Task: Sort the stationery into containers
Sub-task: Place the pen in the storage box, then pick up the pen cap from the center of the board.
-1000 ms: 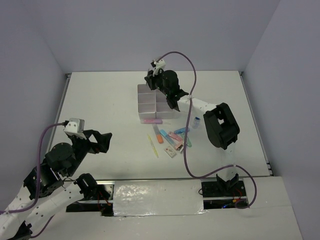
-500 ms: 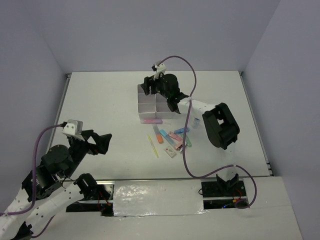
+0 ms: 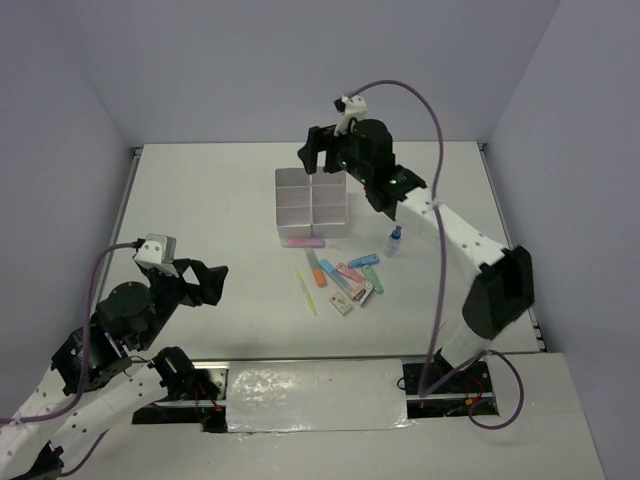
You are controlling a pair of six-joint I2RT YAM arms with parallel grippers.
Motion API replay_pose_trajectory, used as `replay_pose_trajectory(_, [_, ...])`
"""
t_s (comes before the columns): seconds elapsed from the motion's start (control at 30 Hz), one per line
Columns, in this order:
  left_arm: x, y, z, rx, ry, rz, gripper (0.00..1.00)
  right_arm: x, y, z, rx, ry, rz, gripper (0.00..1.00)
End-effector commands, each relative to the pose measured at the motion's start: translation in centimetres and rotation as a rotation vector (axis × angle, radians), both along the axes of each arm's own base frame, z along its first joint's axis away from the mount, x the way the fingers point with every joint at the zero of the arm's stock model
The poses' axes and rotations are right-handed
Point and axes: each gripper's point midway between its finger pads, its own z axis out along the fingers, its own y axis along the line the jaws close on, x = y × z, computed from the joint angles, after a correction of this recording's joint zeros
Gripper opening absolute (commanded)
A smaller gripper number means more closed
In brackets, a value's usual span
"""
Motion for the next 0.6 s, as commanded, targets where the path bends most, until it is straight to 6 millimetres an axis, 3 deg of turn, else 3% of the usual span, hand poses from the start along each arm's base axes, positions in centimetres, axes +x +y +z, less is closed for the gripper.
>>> replay_pose_trajectory(0.0, [1.0,0.4,0.3,-0.001,0.014,0.068,0.99,-5.4,-4.4,-3.6,-0.052,0.216,-0.093,0.91])
replay_pose_trajectory(0.1, [1.5,0.7,-0.5,-0.031,0.080,0.138,0.99,-8.8,-6.1,-7.5,-0.112,0.297,-0.067,0.90])
replay_pose_trajectory(0.23, [2.4,-1.2,-2.4,-0.141,0.179,0.174,0.99,-12.4,-6.5,-10.7,-0.161,0.359,0.039,0.87])
replay_pose_trajectory(0.37, [3.7,-4.1,-6.0,-0.143,0.303,0.160,0.99,-14.5,-7.7,-13.1,-0.221,0.435,0.043,0.74])
replay_pose_trajectory(0.43, [4.0,-5.3,-6.7,-0.176,0.349,0.158,0.99,-14.8,-8.8,-14.3,-0.264,0.476,-0.009,0.62])
replay_pose_trajectory(0.5, [4.4,-6.5,-7.7,-0.183,0.401,0.163,0.99,-16.0,-7.8,-15.0,-0.257,0.494,0.029,0.54])
replay_pose_trajectory(0.57, [4.3,-6.8,-8.7,-0.180,0.447,0.191,0.99,-17.2,-6.5,-15.3,-0.254,0.495,0.061,0.53])
